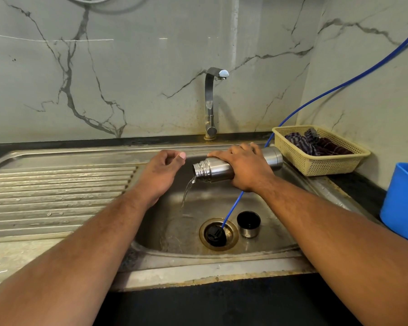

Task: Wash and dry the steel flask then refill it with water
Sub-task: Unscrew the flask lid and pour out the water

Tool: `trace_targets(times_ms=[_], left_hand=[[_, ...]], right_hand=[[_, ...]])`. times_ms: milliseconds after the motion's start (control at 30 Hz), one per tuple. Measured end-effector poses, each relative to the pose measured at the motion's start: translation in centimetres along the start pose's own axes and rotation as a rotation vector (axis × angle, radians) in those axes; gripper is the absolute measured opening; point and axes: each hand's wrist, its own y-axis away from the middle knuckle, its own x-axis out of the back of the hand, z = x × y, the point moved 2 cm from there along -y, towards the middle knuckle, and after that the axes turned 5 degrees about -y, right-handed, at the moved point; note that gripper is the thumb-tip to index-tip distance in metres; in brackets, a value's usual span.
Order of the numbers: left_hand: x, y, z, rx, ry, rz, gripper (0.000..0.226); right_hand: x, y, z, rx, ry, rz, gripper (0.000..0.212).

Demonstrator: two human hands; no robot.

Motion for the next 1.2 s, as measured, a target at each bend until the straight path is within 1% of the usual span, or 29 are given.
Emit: trace_targets(times_ms=[1200], left_hand=[[0.07,0.22,0.21,0.007,0.022,-0.016,0.036]], right_hand=[[0.68,0.12,-0.38,0.002,0.03,0.012,0.096]])
